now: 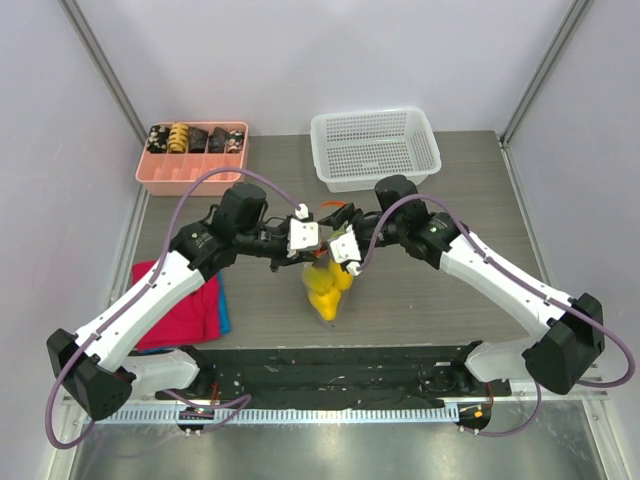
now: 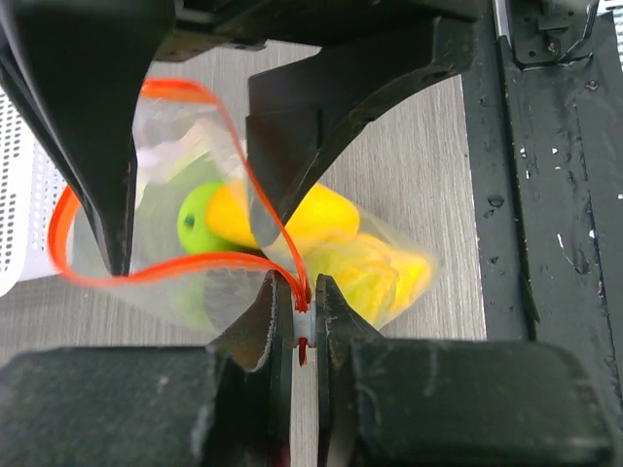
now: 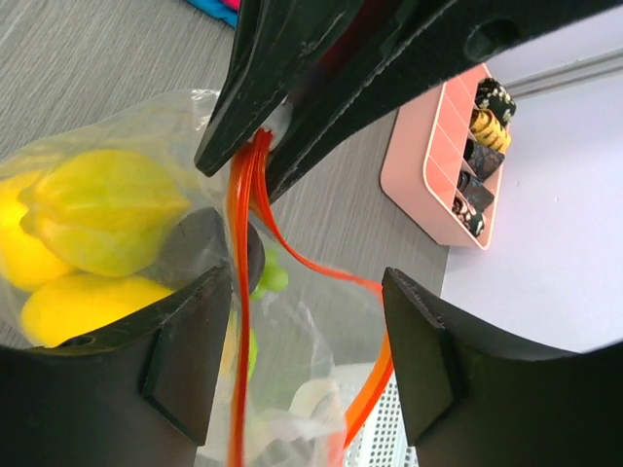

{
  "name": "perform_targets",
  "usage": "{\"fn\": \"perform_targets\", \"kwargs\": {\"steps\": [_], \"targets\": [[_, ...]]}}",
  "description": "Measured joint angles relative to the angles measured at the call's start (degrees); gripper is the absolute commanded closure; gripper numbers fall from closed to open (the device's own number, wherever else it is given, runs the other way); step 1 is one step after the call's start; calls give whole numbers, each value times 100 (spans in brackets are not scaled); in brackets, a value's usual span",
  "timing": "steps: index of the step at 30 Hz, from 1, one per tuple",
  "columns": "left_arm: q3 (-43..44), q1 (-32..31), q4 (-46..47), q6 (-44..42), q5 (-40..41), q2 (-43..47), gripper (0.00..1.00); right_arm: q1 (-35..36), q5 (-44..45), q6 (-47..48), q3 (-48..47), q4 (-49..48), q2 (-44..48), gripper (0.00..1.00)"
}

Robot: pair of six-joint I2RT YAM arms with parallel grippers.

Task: Place the food in the zip-top bag and seal the zipper
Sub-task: Zip the zipper food storage bag at the center of the board.

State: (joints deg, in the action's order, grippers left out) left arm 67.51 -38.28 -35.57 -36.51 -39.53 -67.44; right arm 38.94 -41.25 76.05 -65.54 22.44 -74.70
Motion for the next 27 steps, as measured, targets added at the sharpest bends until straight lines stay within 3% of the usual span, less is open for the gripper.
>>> {"fn": "perform_targets", "kwargs": {"steps": [3,6,9,10,13,16,20,27], "targets": [[0,-22,-31,-7,0,0,100,52,-24,177,-118,105,-149,37],[0,-59,-70,-11,0,0,100,144,-20,450,-133,245,-254,51],[0,-111,-125,-13,0,0,100,282,13,732,-136,391,-308,79],[0,-136,-142,-13,0,0,100,337,37,804,-149,466,-328,99],[0,-175,-186,-9,20,0,100,437,122,911,-203,619,-407,99],[-4,-186,-146,179,208,26,71,459,289,726,-315,671,-470,99],[-308,-61,579,935,737,380,32,461,684,120,-334,442,-463,99],[-671,527,1650,2750,1580,1266,11,461,1659,-1648,-210,-151,-227,99]]}}
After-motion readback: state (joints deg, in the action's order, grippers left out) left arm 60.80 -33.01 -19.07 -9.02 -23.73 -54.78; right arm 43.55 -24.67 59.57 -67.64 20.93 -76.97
